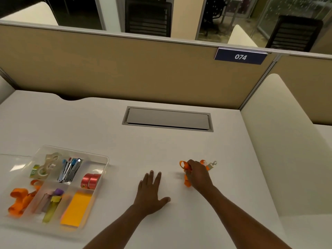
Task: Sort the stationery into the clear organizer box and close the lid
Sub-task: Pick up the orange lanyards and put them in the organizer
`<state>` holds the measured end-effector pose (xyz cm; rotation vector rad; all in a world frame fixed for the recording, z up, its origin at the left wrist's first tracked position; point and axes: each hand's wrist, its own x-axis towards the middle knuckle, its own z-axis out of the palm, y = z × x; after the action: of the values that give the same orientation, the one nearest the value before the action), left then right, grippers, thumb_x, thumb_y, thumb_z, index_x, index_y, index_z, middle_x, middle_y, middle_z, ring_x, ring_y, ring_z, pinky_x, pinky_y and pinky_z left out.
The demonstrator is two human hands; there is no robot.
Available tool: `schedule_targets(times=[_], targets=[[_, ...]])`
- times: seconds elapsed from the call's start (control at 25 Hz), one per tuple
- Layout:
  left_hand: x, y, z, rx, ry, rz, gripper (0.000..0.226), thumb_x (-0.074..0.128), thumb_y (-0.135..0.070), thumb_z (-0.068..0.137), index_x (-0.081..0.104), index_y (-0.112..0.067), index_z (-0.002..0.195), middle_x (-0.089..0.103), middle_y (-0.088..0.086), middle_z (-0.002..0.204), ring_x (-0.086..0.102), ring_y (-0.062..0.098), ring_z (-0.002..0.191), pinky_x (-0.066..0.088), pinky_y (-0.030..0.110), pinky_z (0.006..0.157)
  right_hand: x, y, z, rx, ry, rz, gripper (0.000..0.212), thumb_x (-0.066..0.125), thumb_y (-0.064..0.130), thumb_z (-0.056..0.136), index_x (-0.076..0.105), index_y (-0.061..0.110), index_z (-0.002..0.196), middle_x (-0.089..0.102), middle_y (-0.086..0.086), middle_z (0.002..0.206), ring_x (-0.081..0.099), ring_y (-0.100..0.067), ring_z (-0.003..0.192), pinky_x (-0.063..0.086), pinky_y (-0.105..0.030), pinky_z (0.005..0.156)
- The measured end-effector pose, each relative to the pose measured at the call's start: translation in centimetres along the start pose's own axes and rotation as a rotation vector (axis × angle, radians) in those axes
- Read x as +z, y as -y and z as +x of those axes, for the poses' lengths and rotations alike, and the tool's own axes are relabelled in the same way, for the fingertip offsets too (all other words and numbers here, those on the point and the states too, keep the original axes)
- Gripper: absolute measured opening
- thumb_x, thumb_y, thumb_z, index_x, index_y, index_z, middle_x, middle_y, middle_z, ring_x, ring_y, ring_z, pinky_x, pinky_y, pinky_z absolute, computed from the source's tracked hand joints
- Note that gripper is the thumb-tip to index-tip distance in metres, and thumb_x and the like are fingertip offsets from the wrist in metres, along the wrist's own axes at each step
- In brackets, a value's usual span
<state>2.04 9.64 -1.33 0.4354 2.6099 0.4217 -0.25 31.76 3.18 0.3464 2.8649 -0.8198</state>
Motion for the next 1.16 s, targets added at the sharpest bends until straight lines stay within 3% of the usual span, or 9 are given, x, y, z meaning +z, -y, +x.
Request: schedule_targets(times=[0.12,0.2,0.28,0.36,0.44,0.56,0.84,1.0,1.16], targets=[[-2.1,-2.0,-0.4,0.107,-0.102,-0.252,0.123,0.051,-0.09,0.063,-0.005,-0.03,0.155,-0.004,-0.01,0.164,-0.006,0.014,0.15,0.006,0.043,0.122,-1.0,4.1,-2.4,-0.017,0.045,0.286,0.007,0.064,0.024,0.091,0.065,0.018,0.094,0.068,0.008,0.086,0.064,-0.007,0.079,0.051,-0.025,0.07],[-3.8,-2.8,-0.8,0.215,-0.196,-0.363,0.113,0.06,-0.083,0.065,0.012,-0.033,0.154,0.014,-0.02,0.158,0.004,0.0,0.143,0.006,0.033,0.118,-2.0,6.3,-3.9,-0.011,0.105,0.452,0.014,0.067,0.029,0.09,0.067,0.023,0.102,0.07,0.009,0.094,0.067,-0.01,0.088,0.057,-0.027,0.077],[-5.2,-2.5,-1.2,0.257,-0.289,-0.378,0.077,0.07,-0.063,0.072,0.046,-0.029,0.137,0.05,-0.015,0.139,0.036,0.001,0.132,0.028,0.029,0.113,-3.1,8.3,-5.0,0.014,0.16,0.659,0.019,0.069,0.03,0.089,0.067,0.025,0.108,0.072,0.005,0.103,0.07,-0.016,0.096,0.06,-0.033,0.084],[-6.5,-1.5,-2.3,0.205,-0.281,-0.406,0.029,0.07,-0.041,0.078,0.064,-0.022,0.099,0.068,-0.007,0.096,0.064,0.013,0.096,0.049,0.032,0.083,-4.1,10.0,-5.9,0.055,0.205,0.887,0.022,0.069,0.028,0.09,0.066,0.025,0.112,0.075,0.002,0.106,0.072,-0.019,0.099,0.061,-0.033,0.082],[-7.3,-0.3,-3.6,0.132,-0.129,-0.547,0.018,0.062,-0.036,0.084,0.064,-0.018,0.083,0.067,-0.005,0.077,0.065,0.02,0.078,0.048,0.032,0.069,-4.6,11.3,-6.4,0.102,0.219,1.066,0.021,0.067,0.024,0.092,0.065,0.024,0.113,0.077,0.002,0.106,0.074,-0.019,0.098,0.06,-0.029,0.076],[-8.5,2.0,-5.8,0.037,0.039,-0.937,0.021,0.06,-0.035,0.085,0.068,-0.018,0.094,0.073,-0.004,0.089,0.069,0.014,0.086,0.05,0.03,0.081,-4.1,12.7,-6.8,0.275,0.147,1.279,0.019,0.064,0.019,0.094,0.066,0.017,0.114,0.078,-0.003,0.102,0.076,-0.022,0.091,0.06,-0.032,0.071],[-13.5,5.4,-9.3,-0.02,-0.11,-1.368,0.041,0.064,-0.038,0.089,0.061,-0.03,0.128,0.067,-0.01,0.116,0.06,0.003,0.104,0.043,0.017,0.077,1.5,18.5,-9.0,0.637,0.098,1.336,0.023,0.064,0.007,0.091,0.067,0.001,0.113,0.074,-0.017,0.103,0.069,-0.03,0.092,0.057,-0.037,0.063],[-15.2,7.6,-10.8,0.004,-0.197,-1.263,0.011,0.058,-0.034,0.095,0.069,-0.035,0.098,0.071,-0.009,0.095,0.066,0.005,0.09,0.051,0.019,0.069,5.2,24.7,-10.3,0.53,0.248,1.193,0.019,0.062,0.016,0.094,0.074,0.002,0.097,0.078,-0.014,0.088,0.076,-0.026,0.079,0.06,-0.033,0.061],[-15.7,12.3,-12.2,0.061,-0.472,-0.924,0.018,0.056,-0.027,0.096,0.058,-0.014,0.084,0.061,0.006,0.072,0.055,0.013,0.065,0.048,0.032,0.061,7.3,29.3,-10.3,0.416,0.433,1.09,0.025,0.054,0.017,0.099,0.071,0.0,0.1,0.078,-0.014,0.085,0.077,-0.026,0.074,0.061,-0.035,0.063]])
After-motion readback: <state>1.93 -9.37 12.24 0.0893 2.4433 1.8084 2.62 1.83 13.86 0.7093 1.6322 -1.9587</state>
